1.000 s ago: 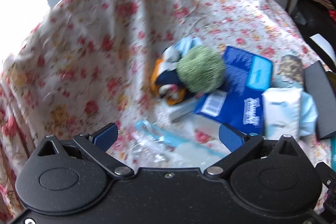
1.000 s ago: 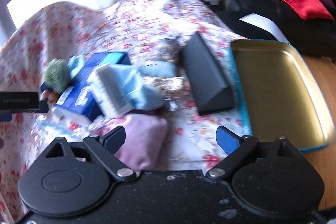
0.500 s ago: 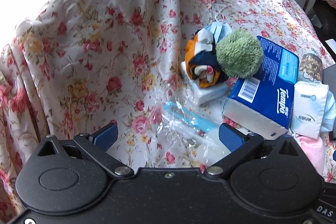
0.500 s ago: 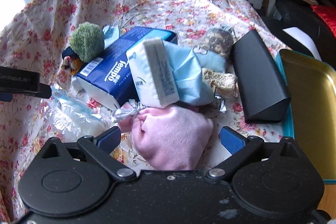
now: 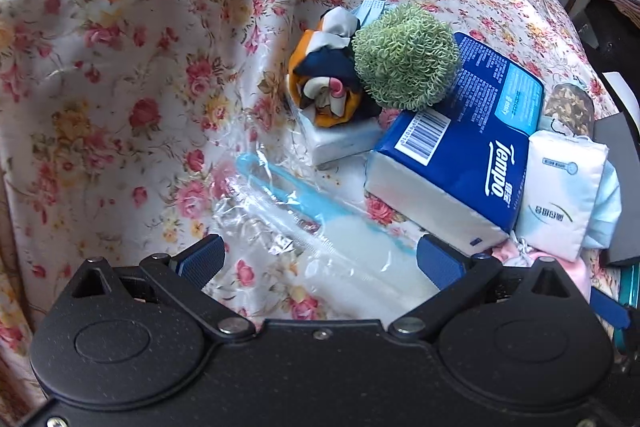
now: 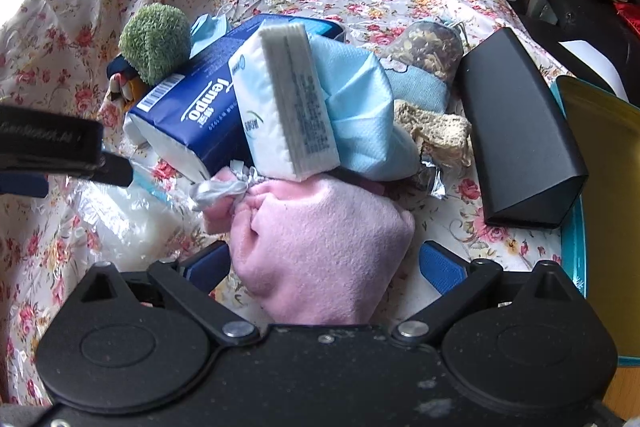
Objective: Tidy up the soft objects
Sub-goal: 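Grasp the pink fleece pouch with the right tool while the left tool grasps the bagged sponge, then carry both items to the gold tray and release them inside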
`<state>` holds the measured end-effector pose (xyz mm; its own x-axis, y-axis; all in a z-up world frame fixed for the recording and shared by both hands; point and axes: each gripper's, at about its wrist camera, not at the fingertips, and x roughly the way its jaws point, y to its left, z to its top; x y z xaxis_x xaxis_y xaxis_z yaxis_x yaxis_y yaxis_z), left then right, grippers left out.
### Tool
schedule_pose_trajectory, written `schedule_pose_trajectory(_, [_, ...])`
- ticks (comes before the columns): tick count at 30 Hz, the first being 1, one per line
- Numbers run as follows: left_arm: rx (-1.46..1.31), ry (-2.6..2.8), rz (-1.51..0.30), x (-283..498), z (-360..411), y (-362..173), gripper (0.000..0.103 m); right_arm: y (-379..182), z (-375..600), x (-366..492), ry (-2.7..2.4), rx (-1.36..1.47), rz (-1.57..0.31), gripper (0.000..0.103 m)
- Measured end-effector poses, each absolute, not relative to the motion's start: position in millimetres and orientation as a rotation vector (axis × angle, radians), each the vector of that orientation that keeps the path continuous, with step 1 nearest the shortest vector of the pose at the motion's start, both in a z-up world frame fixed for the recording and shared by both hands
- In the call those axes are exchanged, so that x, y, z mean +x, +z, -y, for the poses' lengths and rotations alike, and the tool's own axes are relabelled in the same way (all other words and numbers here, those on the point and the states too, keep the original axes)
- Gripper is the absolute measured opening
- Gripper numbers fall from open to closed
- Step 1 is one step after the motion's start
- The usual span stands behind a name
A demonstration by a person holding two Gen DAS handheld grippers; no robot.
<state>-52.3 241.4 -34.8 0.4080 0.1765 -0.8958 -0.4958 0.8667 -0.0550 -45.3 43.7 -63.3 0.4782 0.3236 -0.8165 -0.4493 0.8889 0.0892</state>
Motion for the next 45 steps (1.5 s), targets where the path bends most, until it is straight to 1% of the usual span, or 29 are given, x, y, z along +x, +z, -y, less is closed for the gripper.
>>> schedule_pose_trajectory(1, [-0.327,0.440,-1.070,-51,-240,-36,0.099,-64,-43,-46,0.480,-0.145,-0.963,0.090])
schedule_pose_trajectory(2, [-0.311,0.450,-1.071,-50,-239,-37,0.099,-65,-42,-47,0.492,-0.147,-0.968,0.079])
schedule_pose_trajectory(3, [-0.297,0.457,-1.074,-48,-237,-39,0.099,-65,-41,-48,0.504,-0.144,-0.975,0.074])
schedule_pose_trajectory(6, [-0.298,0.465,-1.089,-46,-235,-45,0.099,-63,-39,-52,0.509,-0.147,-0.969,0.070])
schedule_pose_trajectory(13, [-0.340,0.474,-1.144,-39,-233,-59,0.099,-56,-32,-61,0.526,-0.152,-0.974,0.069])
schedule_pose_trajectory(17, [-0.409,0.469,-1.194,-35,-235,-70,0.099,-55,-26,-70,0.532,-0.160,-0.966,0.069])
schedule_pose_trajectory(18, [-0.430,0.474,-1.204,-35,-236,-73,0.097,-55,-25,-72,0.534,-0.162,-0.964,0.069])
schedule_pose_trajectory(19, [-0.429,0.488,-1.195,-36,-235,-73,0.092,-55,-24,-73,0.535,-0.162,-0.961,0.069])
schedule_pose_trajectory(20, [-0.426,0.498,-1.183,-37,-234,-71,0.083,-55,-22,-74,0.538,-0.161,-0.959,0.069])
schedule_pose_trajectory(21, [-0.423,0.497,-1.175,-39,-233,-69,0.078,-54,-20,-75,0.542,-0.158,-0.956,0.069])
schedule_pose_trajectory(22, [-0.420,0.491,-1.167,-41,-232,-66,0.066,-53,-18,-76,0.547,-0.153,-0.952,0.069])
schedule_pose_trajectory(23, [-0.421,0.487,-1.158,-43,-232,-62,0.059,-52,-16,-76,0.553,-0.148,-0.945,0.069])
schedule_pose_trajectory(28, [-0.438,0.508,-1.094,-56,-238,-40,0.057,-43,-8,-85,0.605,-0.145,-0.855,0.067])
schedule_pose_trajectory(33, [-0.389,0.513,-1.031,-57,-224,-13,0.057,-37,6,-88,0.658,-0.090,-0.796,0.062])
schedule_pose_trajectory(37, [-0.328,0.487,-0.978,-50,-206,7,0.057,-35,14,-87,0.672,-0.078,-0.775,0.061])
schedule_pose_trajectory(40, [-0.336,0.472,-0.947,-41,-197,19,0.057,-36,20,-85,0.658,-0.057,-0.774,0.061])
schedule_pose_trajectory(45, [-0.275,0.413,-0.888,-32,-174,44,0.057,-20,36,-83,0.633,0.014,-0.717,0.060])
